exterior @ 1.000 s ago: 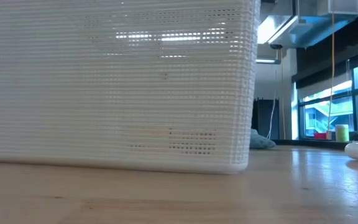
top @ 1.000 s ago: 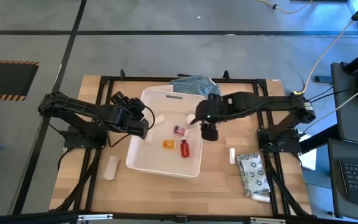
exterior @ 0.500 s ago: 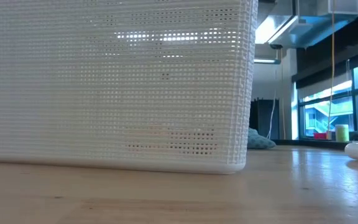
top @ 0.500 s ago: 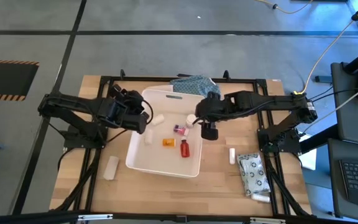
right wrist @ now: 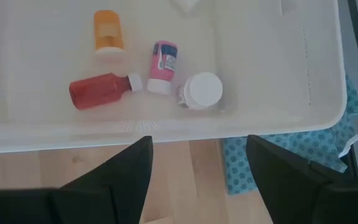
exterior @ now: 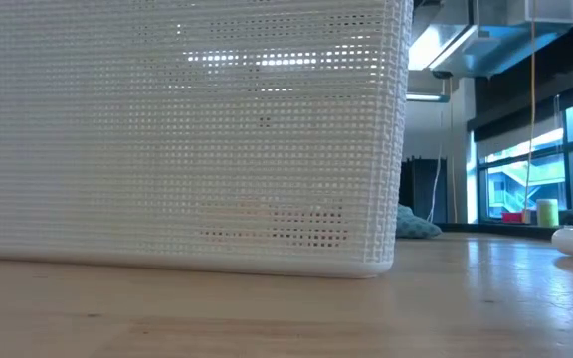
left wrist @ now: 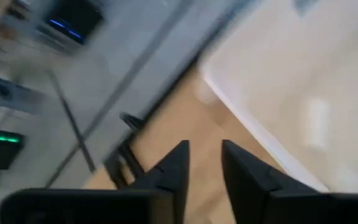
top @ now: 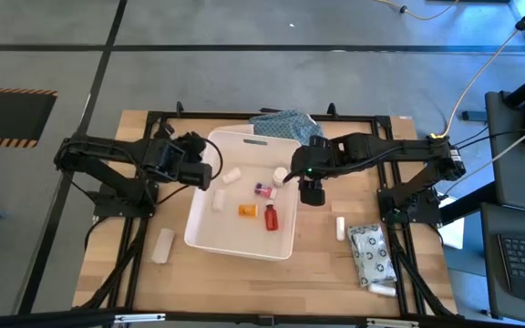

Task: Pick & place medical supplies in basket/bin
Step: Adjust the white bin

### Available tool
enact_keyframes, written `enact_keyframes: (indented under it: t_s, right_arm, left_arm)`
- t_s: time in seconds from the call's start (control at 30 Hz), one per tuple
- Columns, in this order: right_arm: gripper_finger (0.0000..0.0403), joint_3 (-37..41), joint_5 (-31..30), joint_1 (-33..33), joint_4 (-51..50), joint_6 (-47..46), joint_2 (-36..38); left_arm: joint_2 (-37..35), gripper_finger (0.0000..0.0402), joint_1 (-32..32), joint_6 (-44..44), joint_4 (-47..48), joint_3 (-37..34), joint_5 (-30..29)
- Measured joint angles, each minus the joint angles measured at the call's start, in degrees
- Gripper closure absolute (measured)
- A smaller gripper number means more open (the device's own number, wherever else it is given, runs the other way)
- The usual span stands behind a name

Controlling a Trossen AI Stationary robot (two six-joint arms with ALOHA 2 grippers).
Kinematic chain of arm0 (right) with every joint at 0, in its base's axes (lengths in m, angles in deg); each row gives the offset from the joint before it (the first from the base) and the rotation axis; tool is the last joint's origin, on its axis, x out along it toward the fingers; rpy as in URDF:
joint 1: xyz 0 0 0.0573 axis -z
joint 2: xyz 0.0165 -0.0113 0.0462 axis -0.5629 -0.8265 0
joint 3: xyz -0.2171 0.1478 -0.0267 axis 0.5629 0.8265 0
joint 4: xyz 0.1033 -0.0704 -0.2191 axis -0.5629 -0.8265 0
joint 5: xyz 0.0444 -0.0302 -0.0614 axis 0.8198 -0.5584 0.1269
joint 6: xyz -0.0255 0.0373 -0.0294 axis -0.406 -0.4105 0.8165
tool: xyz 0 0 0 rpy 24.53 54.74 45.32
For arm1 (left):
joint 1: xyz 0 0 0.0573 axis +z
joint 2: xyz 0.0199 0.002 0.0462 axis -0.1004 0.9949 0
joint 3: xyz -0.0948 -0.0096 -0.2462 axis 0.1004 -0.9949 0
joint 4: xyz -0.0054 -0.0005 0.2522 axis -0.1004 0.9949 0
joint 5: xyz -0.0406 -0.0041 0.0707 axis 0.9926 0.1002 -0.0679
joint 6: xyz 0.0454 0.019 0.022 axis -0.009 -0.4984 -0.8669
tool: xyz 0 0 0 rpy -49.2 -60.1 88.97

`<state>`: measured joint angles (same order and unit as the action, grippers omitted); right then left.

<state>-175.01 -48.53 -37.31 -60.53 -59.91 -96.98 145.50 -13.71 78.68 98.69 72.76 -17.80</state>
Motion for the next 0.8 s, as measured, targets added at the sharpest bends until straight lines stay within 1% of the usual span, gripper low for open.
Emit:
enact_keyframes:
  t_s: [0.1, 0.2, 0.37, 0.57, 0.63, 0.8]
  right_arm:
    - [0.0144, 0.0, 0.0, 0.0, -0.2, 0.0, 0.0]
    - [0.0144, 0.0, 0.0, 0.0, -0.4, 0.1, 0.0]
    - [0.0144, 0.0, 0.0, 0.0, -0.6, 0.4, 0.0]
    - [0.0144, 0.0, 0.0, 0.0, -1.5, 1.4, 0.0]
    - [0.0144, 0.0, 0.0, 0.0, -2.0, 1.4, 0.0]
    - [0.0144, 0.0, 0.0, 0.0, -2.0, 1.7, 0.0]
  left_arm:
    - [0.0, 0.036, 0.0, -1.3, 0.0, 0.0, 8.9]
    - [0.0, 0.0393, -0.1, 1.1, 0.0, 0.0, 17.7]
    - [0.0, 0.04, -2.6, 5.5, -0.1, -0.4, 28.2]
    - [0.0, 0.04, -7.5, 6.8, -0.1, -3.4, 41.0]
    - [0.0, 0.04, -9.7, 9.7, 0.0, -5.4, 43.9]
    - [0.5, 0.04, -14.0, 15.1, 0.0, -10.2, 45.9]
